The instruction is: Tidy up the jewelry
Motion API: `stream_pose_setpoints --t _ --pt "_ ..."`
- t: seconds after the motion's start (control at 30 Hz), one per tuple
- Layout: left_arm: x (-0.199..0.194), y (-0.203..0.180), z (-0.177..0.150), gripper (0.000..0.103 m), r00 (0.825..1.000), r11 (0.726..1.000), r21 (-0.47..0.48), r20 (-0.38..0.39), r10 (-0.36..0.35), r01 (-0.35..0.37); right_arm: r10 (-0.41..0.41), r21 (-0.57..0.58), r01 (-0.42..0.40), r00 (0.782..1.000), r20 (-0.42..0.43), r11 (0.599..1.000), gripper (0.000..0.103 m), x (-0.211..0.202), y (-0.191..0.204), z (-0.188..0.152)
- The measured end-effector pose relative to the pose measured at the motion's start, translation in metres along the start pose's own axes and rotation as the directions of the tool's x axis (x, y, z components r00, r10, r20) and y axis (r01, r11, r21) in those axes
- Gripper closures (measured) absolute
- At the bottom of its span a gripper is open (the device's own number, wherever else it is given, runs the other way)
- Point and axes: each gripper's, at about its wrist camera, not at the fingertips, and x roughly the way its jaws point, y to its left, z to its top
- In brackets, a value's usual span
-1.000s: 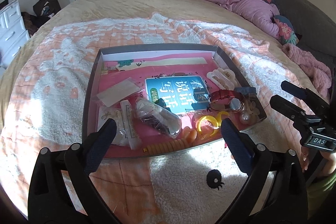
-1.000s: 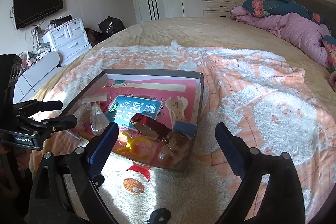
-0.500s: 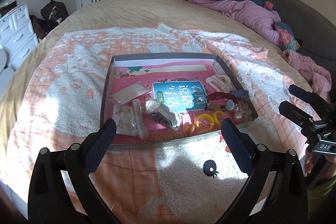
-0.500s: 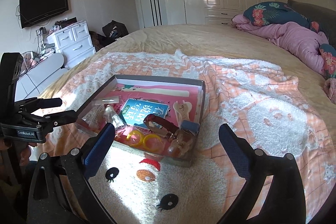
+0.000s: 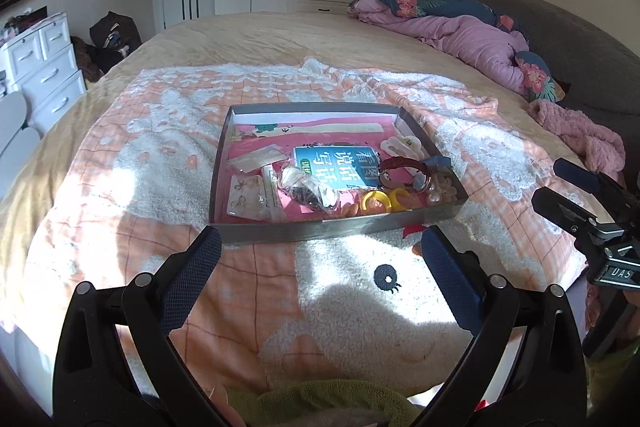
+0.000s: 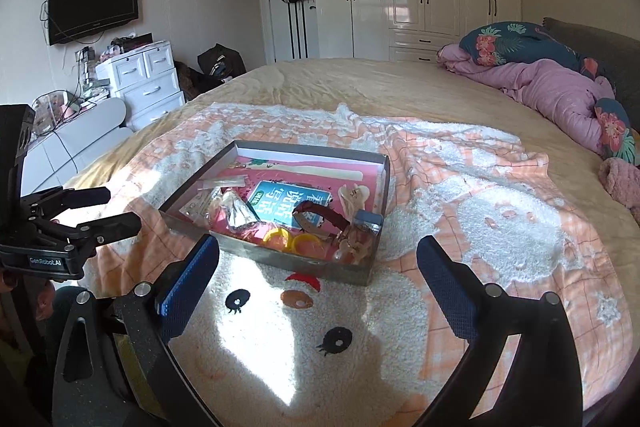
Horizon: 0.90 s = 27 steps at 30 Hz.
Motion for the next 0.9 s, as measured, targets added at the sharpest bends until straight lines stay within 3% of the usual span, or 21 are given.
stream_pose_setpoints --t 0.4,0.9 --pt "-0.009 0.005 -0.034 0.01 1.0 0.999 -0.045 -0.004 0.007 -0.007 -0.036 0.074 0.04 0.998 -0.052 0.996 0.005 -0.004 -0.001 -0.043" --pt "-0.009 0.005 -0.043 0.009 1.0 0.999 -0.046 -0.013 0.01 -0.011 -0.005 0.069 0.01 0.998 -0.07 0.998 0.005 -0.003 0.005 -0.046"
